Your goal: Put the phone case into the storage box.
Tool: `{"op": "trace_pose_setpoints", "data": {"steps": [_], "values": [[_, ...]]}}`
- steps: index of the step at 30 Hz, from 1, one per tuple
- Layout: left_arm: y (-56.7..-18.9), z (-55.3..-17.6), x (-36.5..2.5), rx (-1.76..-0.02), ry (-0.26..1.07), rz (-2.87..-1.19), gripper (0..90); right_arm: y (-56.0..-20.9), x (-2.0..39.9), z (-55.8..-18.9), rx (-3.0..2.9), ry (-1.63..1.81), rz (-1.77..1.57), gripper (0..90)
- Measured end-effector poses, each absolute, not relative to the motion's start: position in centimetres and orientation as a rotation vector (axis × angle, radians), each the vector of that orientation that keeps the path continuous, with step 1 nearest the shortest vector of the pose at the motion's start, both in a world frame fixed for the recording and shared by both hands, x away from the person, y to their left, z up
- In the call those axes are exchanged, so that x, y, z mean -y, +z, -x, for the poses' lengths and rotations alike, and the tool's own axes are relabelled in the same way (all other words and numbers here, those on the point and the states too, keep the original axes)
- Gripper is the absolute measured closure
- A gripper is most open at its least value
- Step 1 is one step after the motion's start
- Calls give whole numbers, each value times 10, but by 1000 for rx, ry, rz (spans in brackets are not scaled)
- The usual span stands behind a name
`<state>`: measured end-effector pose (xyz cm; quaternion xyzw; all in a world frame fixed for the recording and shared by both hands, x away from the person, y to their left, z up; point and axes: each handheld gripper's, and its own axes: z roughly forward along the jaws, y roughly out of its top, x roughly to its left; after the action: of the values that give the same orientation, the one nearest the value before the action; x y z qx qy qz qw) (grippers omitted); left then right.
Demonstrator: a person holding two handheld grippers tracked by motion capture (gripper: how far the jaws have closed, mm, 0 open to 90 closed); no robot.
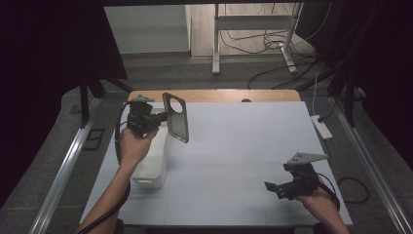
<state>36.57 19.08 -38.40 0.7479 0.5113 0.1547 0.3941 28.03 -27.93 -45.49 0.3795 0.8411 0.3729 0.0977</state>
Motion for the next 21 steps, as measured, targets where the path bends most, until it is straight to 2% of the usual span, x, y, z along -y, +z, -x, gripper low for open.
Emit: {"op": "trace_pose_setpoints", "data": {"steps": [21], "values": [[-375,-372,-221,-1377,451,-1873,894,-456,311,-268,-2410,1097,-1225,0]]}}
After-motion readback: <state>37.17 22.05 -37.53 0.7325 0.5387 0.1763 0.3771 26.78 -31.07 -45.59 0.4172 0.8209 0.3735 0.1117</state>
